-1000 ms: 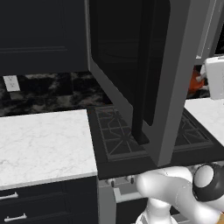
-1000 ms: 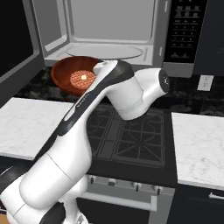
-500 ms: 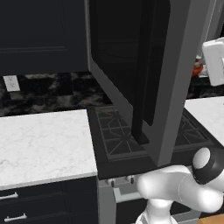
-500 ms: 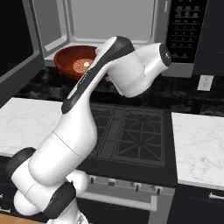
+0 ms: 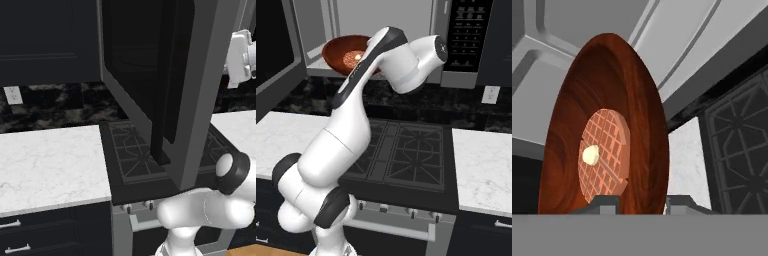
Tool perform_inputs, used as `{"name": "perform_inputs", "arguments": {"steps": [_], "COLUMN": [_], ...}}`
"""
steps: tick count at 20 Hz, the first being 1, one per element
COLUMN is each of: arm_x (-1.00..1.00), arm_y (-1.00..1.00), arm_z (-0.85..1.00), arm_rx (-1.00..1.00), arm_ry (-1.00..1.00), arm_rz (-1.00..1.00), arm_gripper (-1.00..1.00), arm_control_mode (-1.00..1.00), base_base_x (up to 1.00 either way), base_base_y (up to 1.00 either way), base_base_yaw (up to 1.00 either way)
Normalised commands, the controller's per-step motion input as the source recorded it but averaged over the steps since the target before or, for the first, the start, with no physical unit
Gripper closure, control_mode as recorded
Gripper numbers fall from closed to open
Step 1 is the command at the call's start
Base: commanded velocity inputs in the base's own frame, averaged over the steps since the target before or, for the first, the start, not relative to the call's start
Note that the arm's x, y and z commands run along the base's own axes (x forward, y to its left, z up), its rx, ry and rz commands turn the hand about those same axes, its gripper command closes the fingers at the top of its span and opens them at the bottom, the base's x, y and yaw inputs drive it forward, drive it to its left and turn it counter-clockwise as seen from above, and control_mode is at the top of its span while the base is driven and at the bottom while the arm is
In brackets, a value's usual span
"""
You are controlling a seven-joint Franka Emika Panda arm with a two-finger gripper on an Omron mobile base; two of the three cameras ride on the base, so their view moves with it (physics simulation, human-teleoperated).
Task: Open the microwave, place the bowl with waffle inside the microwave, then close the microwave door and turn it on.
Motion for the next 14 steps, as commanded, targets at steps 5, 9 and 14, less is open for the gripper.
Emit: {"name": "perform_inputs", "arguments": {"steps": [5, 9, 14], "arm_x": [0.78, 0.79, 0.70], "arm_y": [0.08, 0.11, 0.13], "arm_z": [0.22, 0.00, 0.00], "arm_rx": [-0.01, -0.04, -0.02], "arm_ry": [0.02, 0.01, 0.01], "arm_rz": [-0.11, -0.14, -0.14], "arm_gripper": [1.00, 1.00, 1.00], "arm_control_mode": [-1.00, -1.00, -1.00], "base_base_x": [0.00, 0.00, 0.00], "base_base_y": [0.00, 0.00, 0.00], "base_base_yaw": [0.00, 0.00, 0.00]}}
